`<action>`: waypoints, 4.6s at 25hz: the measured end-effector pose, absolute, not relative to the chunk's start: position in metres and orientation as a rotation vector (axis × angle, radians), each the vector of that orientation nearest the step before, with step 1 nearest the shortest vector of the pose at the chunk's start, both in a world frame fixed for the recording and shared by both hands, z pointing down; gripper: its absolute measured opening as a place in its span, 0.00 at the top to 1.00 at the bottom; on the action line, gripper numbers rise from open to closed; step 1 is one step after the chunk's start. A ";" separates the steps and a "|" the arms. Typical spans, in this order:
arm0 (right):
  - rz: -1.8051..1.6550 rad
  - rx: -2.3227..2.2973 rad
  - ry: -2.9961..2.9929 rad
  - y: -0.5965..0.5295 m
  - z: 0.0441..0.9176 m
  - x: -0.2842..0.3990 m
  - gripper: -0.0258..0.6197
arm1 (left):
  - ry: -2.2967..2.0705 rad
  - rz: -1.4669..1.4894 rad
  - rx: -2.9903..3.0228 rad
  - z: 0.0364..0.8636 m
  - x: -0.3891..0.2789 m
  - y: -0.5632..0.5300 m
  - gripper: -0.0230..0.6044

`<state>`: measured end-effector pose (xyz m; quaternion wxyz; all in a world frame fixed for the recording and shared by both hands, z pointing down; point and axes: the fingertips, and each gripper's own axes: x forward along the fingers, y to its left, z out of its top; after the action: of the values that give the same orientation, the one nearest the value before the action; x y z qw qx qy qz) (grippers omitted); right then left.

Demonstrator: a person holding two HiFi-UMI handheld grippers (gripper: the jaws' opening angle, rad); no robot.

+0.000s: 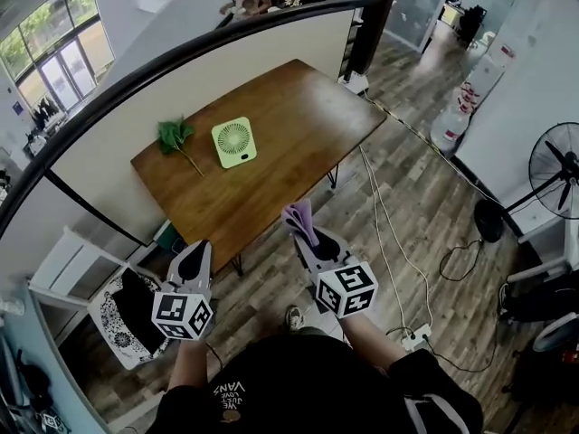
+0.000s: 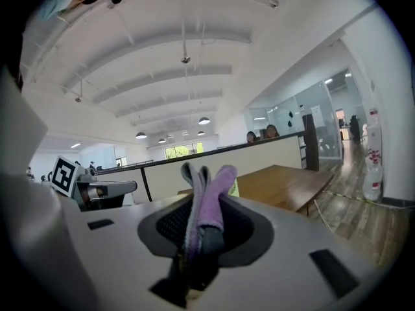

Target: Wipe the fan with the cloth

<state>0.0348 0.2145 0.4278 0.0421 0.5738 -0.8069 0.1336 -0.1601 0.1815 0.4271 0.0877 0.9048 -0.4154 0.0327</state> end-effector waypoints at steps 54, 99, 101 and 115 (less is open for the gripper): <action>0.547 1.170 -2.540 -0.118 0.513 0.004 0.80 | -1.272 0.375 2.361 0.586 -0.137 -0.141 0.94; 0.666 0.817 -2.539 -0.181 0.547 -0.009 0.80 | -1.135 0.510 2.295 0.662 -0.102 -0.175 0.90; 0.671 0.850 -2.529 -0.181 0.547 0.002 0.80 | -1.135 0.510 2.293 0.662 -0.102 -0.176 0.91; 0.688 1.051 -2.467 -0.172 0.539 0.054 0.80 | -1.133 0.505 2.293 0.661 -0.102 -0.174 0.91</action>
<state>0.0541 -0.1718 0.5388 0.1856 0.3729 -0.8757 0.2442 -0.1019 -0.1738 0.6609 0.2641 0.8483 -0.4193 0.1870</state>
